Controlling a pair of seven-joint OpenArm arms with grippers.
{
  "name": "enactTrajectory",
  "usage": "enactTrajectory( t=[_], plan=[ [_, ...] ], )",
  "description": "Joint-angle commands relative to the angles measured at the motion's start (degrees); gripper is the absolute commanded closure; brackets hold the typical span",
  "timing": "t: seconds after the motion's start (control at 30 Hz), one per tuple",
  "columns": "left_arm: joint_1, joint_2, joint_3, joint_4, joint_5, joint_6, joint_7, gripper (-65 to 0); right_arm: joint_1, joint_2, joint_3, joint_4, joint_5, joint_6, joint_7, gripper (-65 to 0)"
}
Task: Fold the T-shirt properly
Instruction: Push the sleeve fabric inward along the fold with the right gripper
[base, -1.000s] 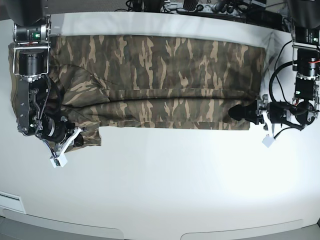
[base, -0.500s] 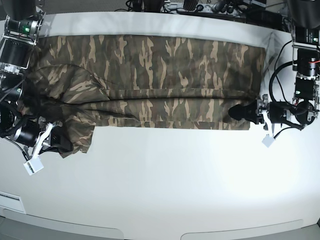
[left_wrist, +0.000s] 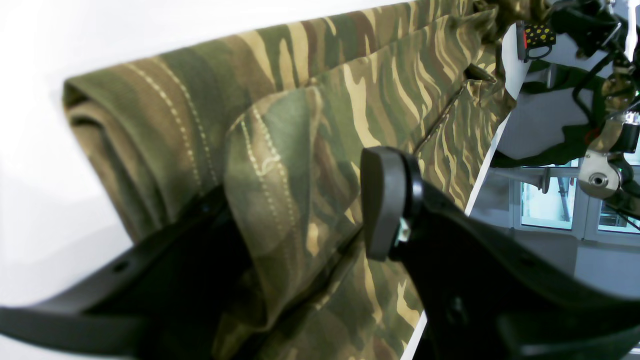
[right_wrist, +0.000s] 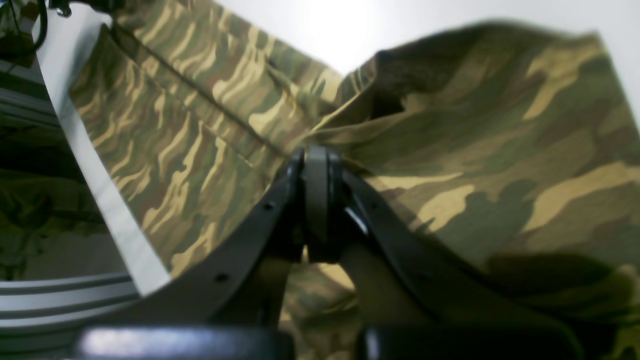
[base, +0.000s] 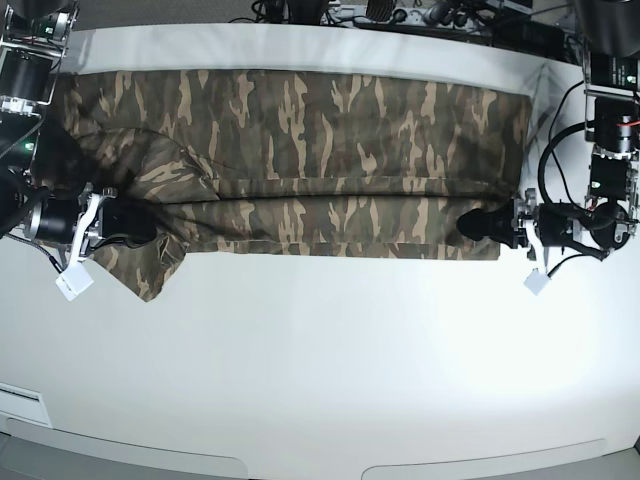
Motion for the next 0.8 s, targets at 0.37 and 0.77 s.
enactTrajectory(
  t=[0.37,0.77],
  plan=[
    [-0.52,-0.76,0.0,0.13,1.78,0.04,1.54,-29.7,-10.64,1.14,7.72,18.29,1.99,0.1,1.06,0.0],
    [-0.52,-0.74,0.0,0.13,1.78,0.04,1.54,-29.7,-24.48,-4.96,15.89,22.1,1.92,0.1,1.06,0.0]
  ],
)
